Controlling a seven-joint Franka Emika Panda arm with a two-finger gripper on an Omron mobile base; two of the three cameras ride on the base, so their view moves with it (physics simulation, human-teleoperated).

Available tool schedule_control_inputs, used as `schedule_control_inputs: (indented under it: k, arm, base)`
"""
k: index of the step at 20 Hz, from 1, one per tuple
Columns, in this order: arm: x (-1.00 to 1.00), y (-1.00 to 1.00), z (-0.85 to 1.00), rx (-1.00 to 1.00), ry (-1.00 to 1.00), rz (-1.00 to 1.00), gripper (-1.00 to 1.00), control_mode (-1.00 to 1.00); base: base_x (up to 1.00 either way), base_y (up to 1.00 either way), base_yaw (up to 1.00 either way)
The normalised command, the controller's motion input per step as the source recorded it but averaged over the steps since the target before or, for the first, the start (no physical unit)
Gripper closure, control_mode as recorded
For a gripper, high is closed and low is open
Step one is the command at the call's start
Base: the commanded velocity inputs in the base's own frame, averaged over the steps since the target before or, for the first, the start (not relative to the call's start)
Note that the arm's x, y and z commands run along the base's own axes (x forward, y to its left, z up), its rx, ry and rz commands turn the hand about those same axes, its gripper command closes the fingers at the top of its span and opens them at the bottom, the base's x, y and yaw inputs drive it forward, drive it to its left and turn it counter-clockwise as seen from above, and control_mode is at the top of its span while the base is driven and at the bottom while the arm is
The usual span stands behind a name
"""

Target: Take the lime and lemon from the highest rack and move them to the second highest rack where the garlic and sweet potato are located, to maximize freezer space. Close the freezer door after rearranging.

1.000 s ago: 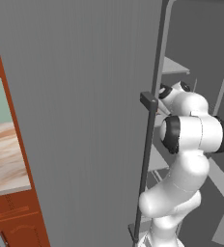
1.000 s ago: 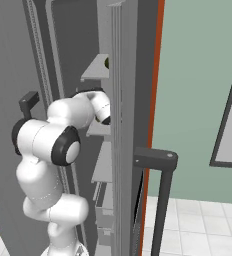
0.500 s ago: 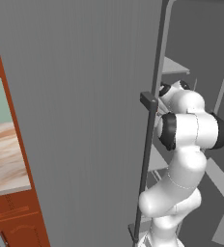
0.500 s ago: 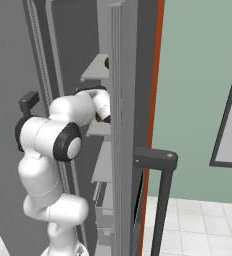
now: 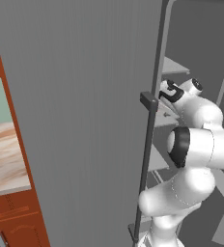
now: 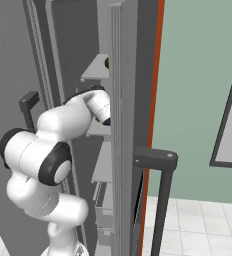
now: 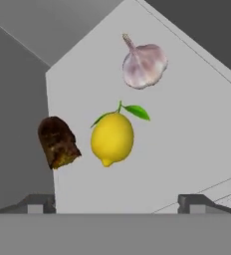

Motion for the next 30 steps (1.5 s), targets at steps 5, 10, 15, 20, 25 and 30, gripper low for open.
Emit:
schedule_control_inputs:
  k: [5,10,15,20,25,30]
  arm:
    - [-0.71,0.14,0.37,0.0,-0.05,0.0,-1.0,-1.0]
    - [-0.66,0.22,0.47,-0.01,-0.09,0.0,-1.0,-1.0]
    - [-0.47,0.0,0.69,-0.01,0.0,0.0,-1.0,-1.0]
    - [-0.38,0.0,0.82,0.0,0.01,0.0,-1.0,-1.0]
    - [-0.48,-0.02,0.76,0.0,0.03,-0.01,-1.0,-1.0]
    - [-0.16,-0.02,0.19,0.0,0.03,-0.02,-1.0,-1.0]
  base:
    - [0.0,0.0,0.0]
    - [0.0,0.0,0.0]
    - [0.0,0.0,0.0]
    - [0.0,0.0,0.0]
    - [0.0,0.0,0.0]
    - [0.0,0.0,0.0]
